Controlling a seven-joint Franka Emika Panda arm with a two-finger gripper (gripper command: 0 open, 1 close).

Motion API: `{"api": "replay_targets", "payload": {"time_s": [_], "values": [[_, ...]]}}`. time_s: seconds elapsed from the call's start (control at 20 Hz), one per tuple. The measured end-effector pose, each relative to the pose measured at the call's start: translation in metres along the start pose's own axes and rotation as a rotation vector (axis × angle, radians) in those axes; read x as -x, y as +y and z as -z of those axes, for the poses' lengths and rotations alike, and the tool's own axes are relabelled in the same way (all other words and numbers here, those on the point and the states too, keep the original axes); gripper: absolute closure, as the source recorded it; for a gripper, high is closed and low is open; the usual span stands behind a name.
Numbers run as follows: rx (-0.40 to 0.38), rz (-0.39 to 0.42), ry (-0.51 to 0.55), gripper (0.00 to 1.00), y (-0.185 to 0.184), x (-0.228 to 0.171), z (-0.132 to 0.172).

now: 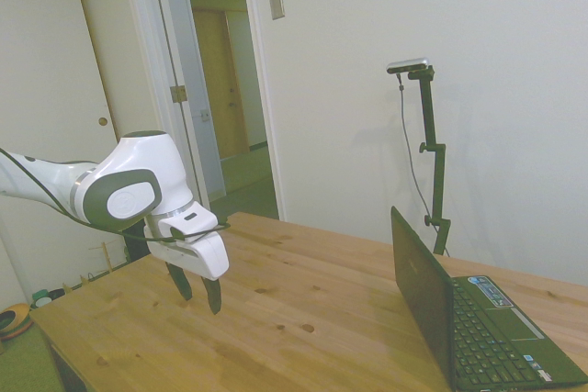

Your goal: Close the laptop

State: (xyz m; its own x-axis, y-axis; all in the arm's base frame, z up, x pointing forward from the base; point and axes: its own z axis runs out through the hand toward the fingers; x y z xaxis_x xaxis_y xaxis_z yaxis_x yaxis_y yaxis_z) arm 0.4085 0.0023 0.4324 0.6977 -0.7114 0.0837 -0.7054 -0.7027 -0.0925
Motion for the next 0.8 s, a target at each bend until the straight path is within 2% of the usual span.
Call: {"api": "replay_targets", "payload": {"time_s": [0.15, 0.25, 0.5, 0.8], "values": [[-0.002, -0.011, 0.001, 0.0, 0.001, -0.004, 0.0], [-0.025, -0.058, 0.021, 0.0, 0.003, -0.021, 0.009], [-0.098, -0.195, 0.035, 0.0, 0.006, -0.099, 0.061], [-0.147, -0.415, -0.022, 0.0, 0.025, -0.197, 0.089]]}}
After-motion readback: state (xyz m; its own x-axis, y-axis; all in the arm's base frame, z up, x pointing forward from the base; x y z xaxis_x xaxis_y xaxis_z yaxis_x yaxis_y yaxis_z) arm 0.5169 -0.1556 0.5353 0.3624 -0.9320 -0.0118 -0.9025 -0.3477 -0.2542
